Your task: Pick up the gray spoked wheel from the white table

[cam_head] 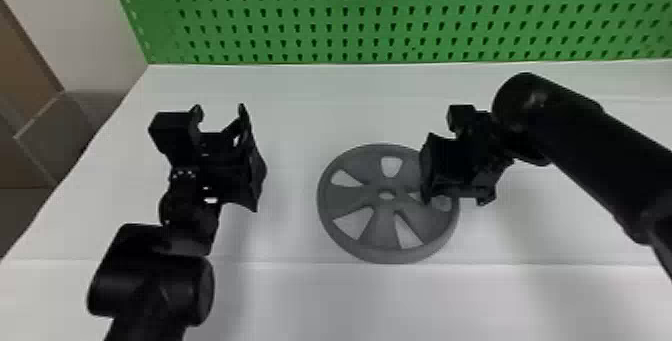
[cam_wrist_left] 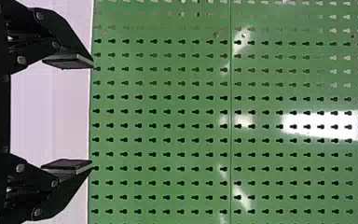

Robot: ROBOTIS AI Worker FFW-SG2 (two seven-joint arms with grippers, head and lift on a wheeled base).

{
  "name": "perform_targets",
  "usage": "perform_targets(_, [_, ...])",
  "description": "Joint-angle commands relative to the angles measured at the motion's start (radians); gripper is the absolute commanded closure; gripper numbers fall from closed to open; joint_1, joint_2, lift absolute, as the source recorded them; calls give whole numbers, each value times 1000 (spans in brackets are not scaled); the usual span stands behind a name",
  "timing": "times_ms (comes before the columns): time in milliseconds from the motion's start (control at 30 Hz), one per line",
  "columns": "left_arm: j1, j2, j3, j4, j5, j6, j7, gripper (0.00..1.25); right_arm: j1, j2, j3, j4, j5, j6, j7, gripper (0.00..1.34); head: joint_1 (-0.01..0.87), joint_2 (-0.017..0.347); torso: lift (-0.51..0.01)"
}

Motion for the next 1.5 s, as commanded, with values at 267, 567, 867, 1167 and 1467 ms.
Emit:
perform_targets(267, [1, 0, -3, 0, 2, 1, 2, 487, -4, -3, -8, 0, 11, 0, 6, 174, 779, 89, -75])
perform_targets(567, [1, 0, -5, 0, 2, 1, 3, 487, -7, -5, -18, -3, 17, 0, 10, 182, 779, 89, -75])
perform_targets(867, [1, 0, -5, 0, 2, -1, 3, 487, -7, -5, -17, -3, 18, 0, 15, 186, 779, 89, -75])
perform_targets(1167, [-1, 0, -5, 0, 2, -1, 3, 487, -13, -6, -9, -3, 18, 0, 20, 312, 779, 89, -75])
perform_targets(1467, [-1, 0, -5, 0, 2, 1, 3, 487, -15, -6, -5, -5, 18, 0, 21, 524, 779, 89, -75])
